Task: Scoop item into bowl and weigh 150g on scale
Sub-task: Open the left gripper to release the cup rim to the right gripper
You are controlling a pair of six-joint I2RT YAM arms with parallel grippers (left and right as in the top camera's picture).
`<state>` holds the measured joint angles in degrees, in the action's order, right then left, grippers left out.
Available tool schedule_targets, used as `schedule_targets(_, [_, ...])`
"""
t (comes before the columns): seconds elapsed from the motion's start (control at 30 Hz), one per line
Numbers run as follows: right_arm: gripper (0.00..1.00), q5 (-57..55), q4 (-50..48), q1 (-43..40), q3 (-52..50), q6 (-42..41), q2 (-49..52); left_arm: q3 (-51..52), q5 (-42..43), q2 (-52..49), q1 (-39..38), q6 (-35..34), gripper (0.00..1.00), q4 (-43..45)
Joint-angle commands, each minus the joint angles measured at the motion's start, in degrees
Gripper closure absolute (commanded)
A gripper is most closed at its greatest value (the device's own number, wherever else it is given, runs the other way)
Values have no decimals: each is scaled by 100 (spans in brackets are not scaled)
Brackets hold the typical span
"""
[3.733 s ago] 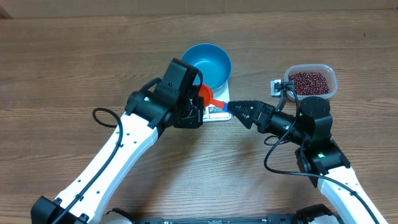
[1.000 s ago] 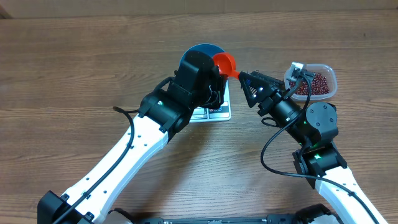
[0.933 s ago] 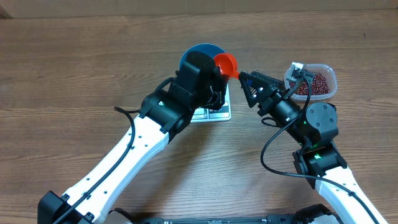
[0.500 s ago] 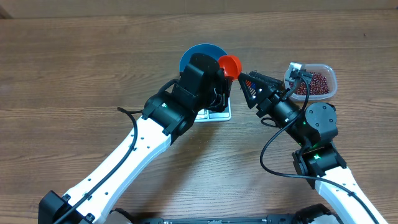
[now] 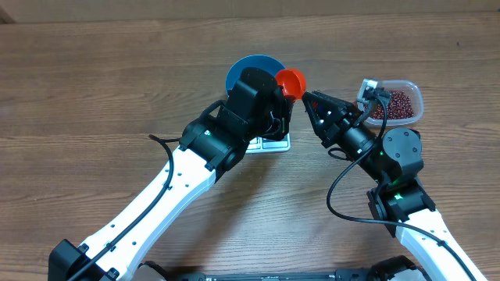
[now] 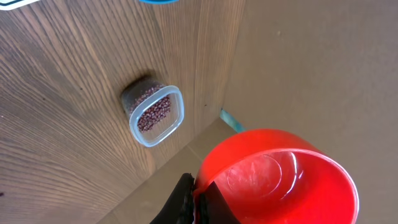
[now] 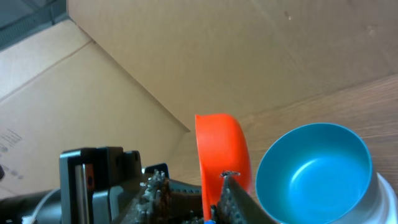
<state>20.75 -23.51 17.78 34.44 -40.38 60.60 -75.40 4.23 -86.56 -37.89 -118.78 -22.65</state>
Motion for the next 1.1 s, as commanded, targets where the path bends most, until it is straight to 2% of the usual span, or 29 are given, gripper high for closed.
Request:
schedule_targets(0.0, [78,31,31,50,153,37,-2,-138,28,-55,-50,-66,95,22])
schedule_targets(0.17, [90,31,37,50,153,35,-2,-138,28,-55,-50,-63,95,20])
schedule_targets(0.3, [96,31,37,50,153,35,-2,-138,28,-55,-55,-63,95,17])
schedule_targets(0.73, [96,33,46,55,153,35,-2,-138,26,-55,-76,-63,95,17])
schedule_targets(0.97, [96,31,66,55,153,37,-2,-138,26,-55,-76,-63,59,20])
schedule_targets(1.07, [96,28,136,52,153,39,-2,-138,26,-55,-76,-63,57,22])
